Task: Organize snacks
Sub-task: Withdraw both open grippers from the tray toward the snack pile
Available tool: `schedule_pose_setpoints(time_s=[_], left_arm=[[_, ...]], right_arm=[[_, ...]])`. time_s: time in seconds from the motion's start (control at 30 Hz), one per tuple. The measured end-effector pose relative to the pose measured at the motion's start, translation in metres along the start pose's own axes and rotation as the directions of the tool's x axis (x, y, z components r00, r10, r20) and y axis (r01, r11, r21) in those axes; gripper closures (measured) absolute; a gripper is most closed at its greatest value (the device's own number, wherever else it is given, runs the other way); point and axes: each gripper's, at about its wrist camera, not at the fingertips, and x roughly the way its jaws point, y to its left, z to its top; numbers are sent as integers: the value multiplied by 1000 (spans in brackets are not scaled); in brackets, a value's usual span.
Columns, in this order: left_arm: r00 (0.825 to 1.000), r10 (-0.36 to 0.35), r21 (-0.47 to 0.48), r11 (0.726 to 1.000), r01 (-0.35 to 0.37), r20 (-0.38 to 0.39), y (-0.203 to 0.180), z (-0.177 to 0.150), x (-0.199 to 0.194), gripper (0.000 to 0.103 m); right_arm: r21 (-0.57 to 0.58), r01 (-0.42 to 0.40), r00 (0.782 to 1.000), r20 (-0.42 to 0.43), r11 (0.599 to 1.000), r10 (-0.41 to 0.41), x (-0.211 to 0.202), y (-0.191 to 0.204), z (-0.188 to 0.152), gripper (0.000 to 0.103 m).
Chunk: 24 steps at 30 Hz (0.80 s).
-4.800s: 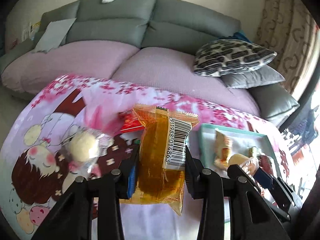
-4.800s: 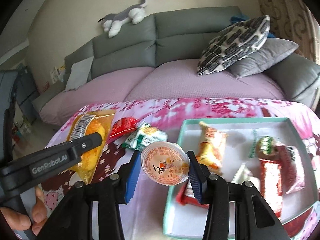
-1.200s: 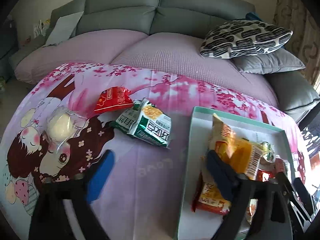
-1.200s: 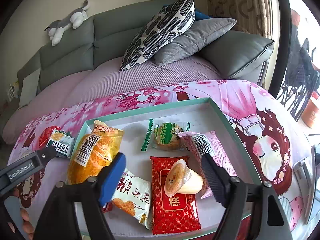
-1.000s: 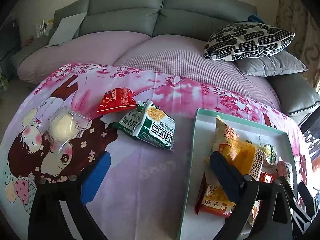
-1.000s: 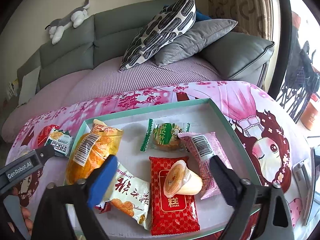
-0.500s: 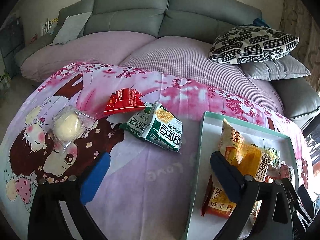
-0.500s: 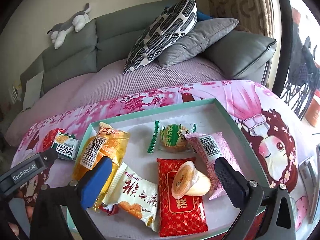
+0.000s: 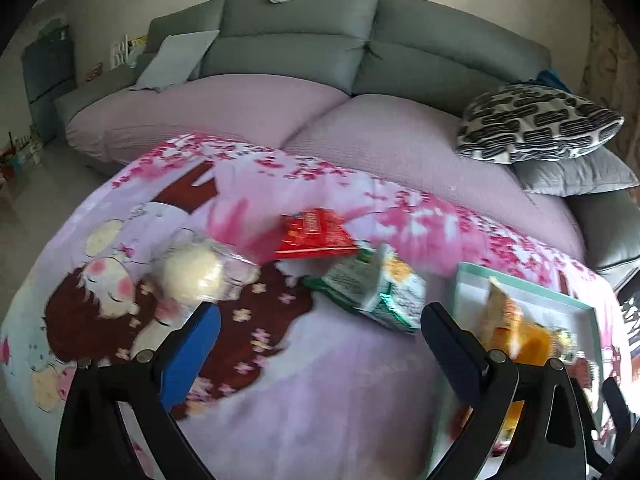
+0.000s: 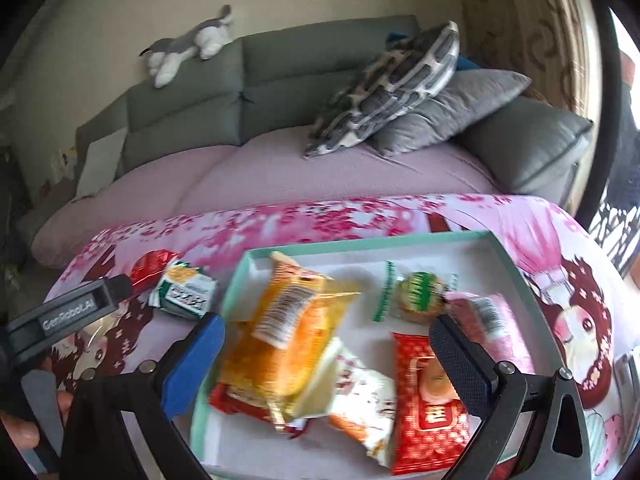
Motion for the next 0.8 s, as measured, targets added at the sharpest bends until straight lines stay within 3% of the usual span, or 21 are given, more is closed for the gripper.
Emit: schedule_pose_setpoints(time_s=[0.13, 0.3, 0.63, 0.8], left_arm=[[997, 82, -13, 997, -82, 8, 25, 4, 2, 3], [993, 119, -63, 991, -118, 12, 56, 8, 3, 3], [994, 104, -73, 992, -105, -16, 82, 11, 4, 3], [994, 113, -69, 991, -113, -13, 97, 15, 5, 3]], right_arm=[[-26, -36, 999, 13, 999, 36, -2, 18, 1, 0], [-49, -87, 996, 3, 995, 87, -1, 41, 0, 0], [-103, -134, 991, -41, 986, 130, 7, 82, -6, 0], [-74, -181, 982, -64, 981, 177, 14, 101, -9, 0]])
